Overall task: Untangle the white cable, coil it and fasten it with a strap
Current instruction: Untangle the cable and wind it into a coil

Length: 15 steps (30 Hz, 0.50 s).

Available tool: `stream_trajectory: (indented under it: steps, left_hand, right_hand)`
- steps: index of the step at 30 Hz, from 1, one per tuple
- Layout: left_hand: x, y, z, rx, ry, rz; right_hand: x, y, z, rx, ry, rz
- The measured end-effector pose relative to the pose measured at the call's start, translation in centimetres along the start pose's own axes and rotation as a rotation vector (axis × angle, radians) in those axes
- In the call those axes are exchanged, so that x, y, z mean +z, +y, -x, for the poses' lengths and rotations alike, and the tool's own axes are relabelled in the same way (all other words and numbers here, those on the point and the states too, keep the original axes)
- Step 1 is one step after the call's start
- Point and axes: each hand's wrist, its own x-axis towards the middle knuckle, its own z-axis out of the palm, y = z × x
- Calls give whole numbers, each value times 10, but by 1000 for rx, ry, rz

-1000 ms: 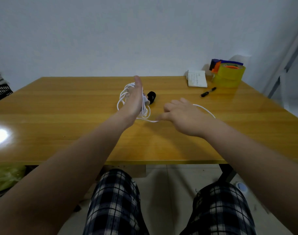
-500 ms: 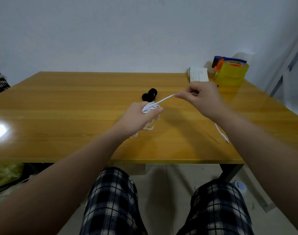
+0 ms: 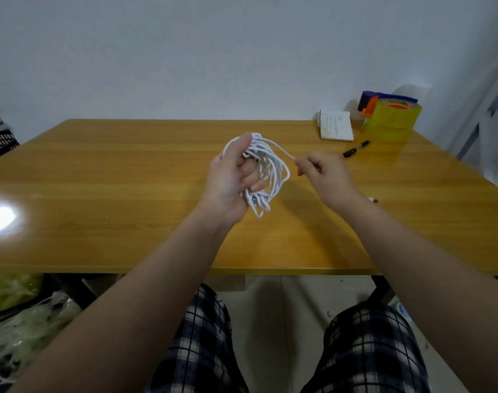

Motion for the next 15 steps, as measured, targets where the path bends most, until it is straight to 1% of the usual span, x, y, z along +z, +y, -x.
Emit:
stream_trajectory:
  steps: [2,4,5,7,9,11,12,13,15]
  left_hand:
    - [5,5,-5,46,88,72]
    - [6,10,-12,91,168,121]
    - [4,12,-16,113,197,113]
    - [-1,11,-23,146,231,15]
    - [-6,6,-30,153,239,-157]
    - [-9,-2,-32,138,224,-320]
    - [-12,-6,-33,128,207,-399]
    - [-15,-11,-33,124,188,-488]
    - [-19,-16,-31,109,138,-704]
  right_hand:
    - [5,4,5,-14,-113,196]
    - [7,4,13,-5,-239,443]
    - [8,3,16,-52,-289,586]
    - [10,-3,20,-260,-359,818]
    - [12,-14,23,-445,-428,950]
    - [15,-22,26,-548,-466,1032]
    - [17,-24,26,-596,-452,1031]
    - [18,-27,26,-668,-430,1001]
    - [19,-32,25,-834,-367,866]
